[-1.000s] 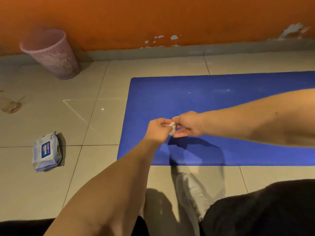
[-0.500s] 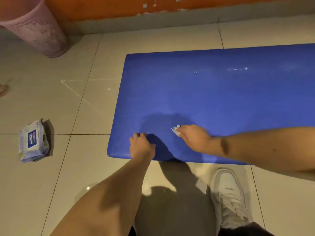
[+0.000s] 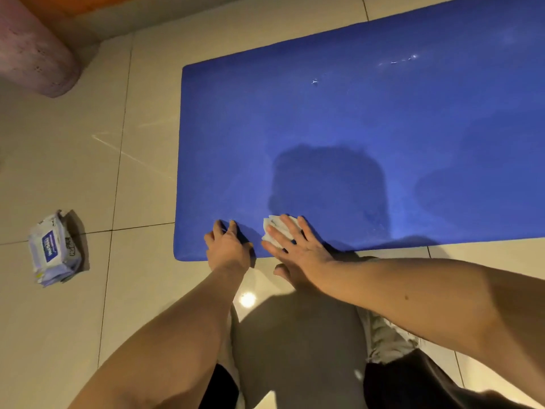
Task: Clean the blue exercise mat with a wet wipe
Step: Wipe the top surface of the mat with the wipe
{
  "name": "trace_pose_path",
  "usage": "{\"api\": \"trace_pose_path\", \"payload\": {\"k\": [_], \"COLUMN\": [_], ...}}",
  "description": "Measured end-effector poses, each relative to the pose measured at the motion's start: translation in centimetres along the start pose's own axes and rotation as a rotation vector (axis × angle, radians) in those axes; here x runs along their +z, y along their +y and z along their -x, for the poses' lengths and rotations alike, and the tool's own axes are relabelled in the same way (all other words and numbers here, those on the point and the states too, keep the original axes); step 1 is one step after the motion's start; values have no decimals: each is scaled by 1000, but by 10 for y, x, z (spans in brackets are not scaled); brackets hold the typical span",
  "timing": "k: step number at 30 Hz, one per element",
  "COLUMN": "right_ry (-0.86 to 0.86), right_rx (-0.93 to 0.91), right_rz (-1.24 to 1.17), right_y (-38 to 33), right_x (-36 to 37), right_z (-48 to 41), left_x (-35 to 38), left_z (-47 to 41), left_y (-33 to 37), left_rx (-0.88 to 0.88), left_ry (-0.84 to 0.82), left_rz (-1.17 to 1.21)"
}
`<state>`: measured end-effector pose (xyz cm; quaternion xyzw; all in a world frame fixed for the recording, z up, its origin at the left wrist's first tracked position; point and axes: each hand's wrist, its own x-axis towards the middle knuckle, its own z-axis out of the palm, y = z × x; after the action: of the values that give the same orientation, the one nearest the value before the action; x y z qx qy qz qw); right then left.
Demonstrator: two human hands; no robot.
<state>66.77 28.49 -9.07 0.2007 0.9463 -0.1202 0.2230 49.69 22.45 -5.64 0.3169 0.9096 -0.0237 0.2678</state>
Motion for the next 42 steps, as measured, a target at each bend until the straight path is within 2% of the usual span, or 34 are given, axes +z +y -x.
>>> {"api": "trace_pose_path", "payload": {"k": [3, 6, 8, 10, 12, 17, 21, 26, 29, 31, 34, 37, 39, 42], "right_ry": [77, 176, 170, 172, 176, 88, 108, 185, 183, 171, 68, 93, 175, 216], "right_rx": [71, 247, 378, 434, 413, 38, -55, 251, 351, 318, 102, -1, 3, 153], "right_rz": [19, -81, -167, -207, -247, -42, -37, -83, -178, -220, -147, -132, -109, -109], "right_y": [16, 49, 73, 82, 72, -18, 2, 64, 78, 62, 21, 29, 49, 86], "right_x": [-6, -17, -24, -28, -28, 2, -2, -31, -42, -39, -25, -26, -32, -47], "right_z": [-3, -7, -12, -16, -17, 2, -4, -30, -42, -46, -33, -32, -44, -70], "left_x": [0, 2, 1, 0, 0, -3, -2, -6, -13, -18, -23, -26, -27, -29], "left_z": [0, -1, -2, -3, -4, -6, -5, -6, -10, -15, -27, -40, -48, -59], "left_y": [1, -1, -1, -2, -1, 0, -1, -3, 1, 6, 13, 19, 22, 27], "left_rx": [0, 0, -16, -16, -4, -9, 28, 40, 23, 1, 15, 66, 96, 104], "left_ry": [-4, -20, -28, -29, -32, -33, 0, -3, 10, 39, 86, 88, 67, 33], "left_rz": [-13, 17, 42, 40, 10, -15, -38, -44, -23, 20, 46, 59, 53, 33]}}
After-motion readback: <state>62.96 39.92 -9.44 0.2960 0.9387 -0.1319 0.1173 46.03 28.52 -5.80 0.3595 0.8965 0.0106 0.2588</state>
